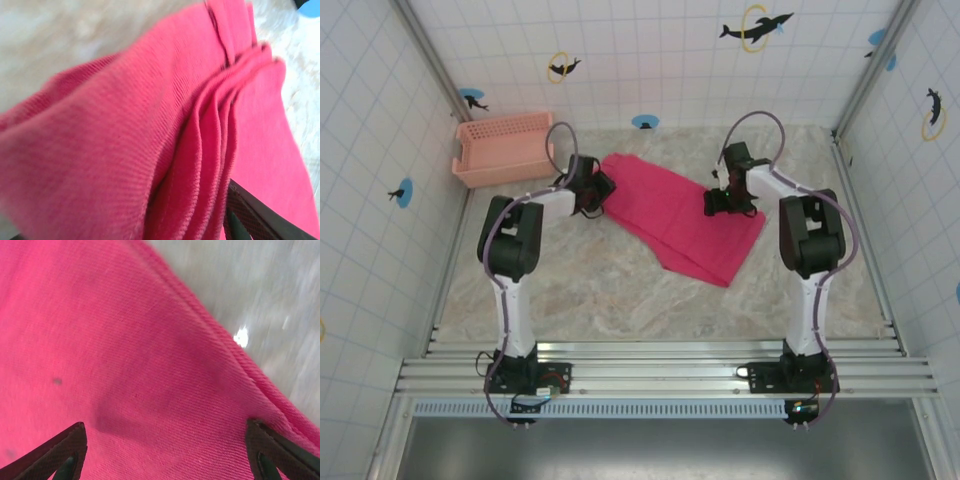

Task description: Roll up the long pants

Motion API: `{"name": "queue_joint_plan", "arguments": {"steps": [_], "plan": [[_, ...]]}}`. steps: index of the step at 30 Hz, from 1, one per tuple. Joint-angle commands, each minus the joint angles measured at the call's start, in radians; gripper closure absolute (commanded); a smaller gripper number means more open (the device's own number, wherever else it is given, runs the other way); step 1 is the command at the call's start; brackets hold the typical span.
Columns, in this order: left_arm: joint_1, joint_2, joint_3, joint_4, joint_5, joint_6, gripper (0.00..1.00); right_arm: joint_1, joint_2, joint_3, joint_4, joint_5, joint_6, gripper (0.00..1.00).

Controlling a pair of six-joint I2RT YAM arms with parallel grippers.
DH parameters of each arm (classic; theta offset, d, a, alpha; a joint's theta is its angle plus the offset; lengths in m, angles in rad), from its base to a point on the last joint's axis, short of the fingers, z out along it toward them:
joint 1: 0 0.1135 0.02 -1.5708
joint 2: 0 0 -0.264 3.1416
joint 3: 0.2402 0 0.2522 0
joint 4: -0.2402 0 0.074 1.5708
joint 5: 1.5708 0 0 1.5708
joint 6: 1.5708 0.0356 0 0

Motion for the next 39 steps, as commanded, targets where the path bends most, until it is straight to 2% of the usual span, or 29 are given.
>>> {"name": "queue_joint_plan", "arguments": {"steps": [1, 5, 9, 13, 16, 19, 23, 26, 29, 34, 39], "plan": [[-0.004, 0.109, 0.182, -0.098, 0.008, 0.057, 0.38, 0.084, -0.069, -0.174, -0.081, -0.088, 0.085, 0.15], [0.005, 0.262, 0.394, -0.124, 0.008, 0.065, 0.36, 0.237, -0.16, -0.326, 0.006, -0.107, 0.166, 0.15], [0.011, 0.401, 0.639, -0.143, 0.018, 0.083, 0.32, 0.379, -0.2, -0.387, 0.101, -0.087, 0.224, 0.14], [0.039, 0.482, 0.846, -0.164, 0.078, 0.083, 0.22, 0.399, -0.191, -0.343, 0.129, -0.053, 0.243, 0.14], [0.076, 0.41, 0.836, -0.14, 0.114, 0.103, 0.15, 0.396, -0.193, -0.237, 0.048, 0.004, 0.21, 0.13], [0.116, 0.247, 0.688, -0.122, 0.15, 0.139, 0.14, 0.395, -0.221, -0.145, -0.033, 0.063, 0.171, 0.12], [0.156, -0.046, 0.34, -0.118, 0.208, 0.174, 0.14, 0.395, -0.28, -0.099, -0.093, 0.099, 0.145, 0.12], [0.169, -0.245, 0.043, -0.12, 0.256, 0.196, 0.15, 0.391, -0.343, -0.167, -0.083, 0.131, 0.182, 0.13], [0.164, -0.428, -0.234, -0.147, 0.286, 0.192, 0.16, 0.383, -0.425, -0.31, -0.019, 0.134, 0.268, 0.13], [0.075, -0.69, -0.563, -0.214, 0.316, 0.177, 0.18, 0.391, -0.541, -0.554, 0.081, 0.13, 0.39, 0.15], [-0.106, -0.876, -0.67, -0.493, 0.192, 0.287, 0.18, 0.5, -0.62, -0.633, 0.02, 0.262, 0.324, 0.15]]}}
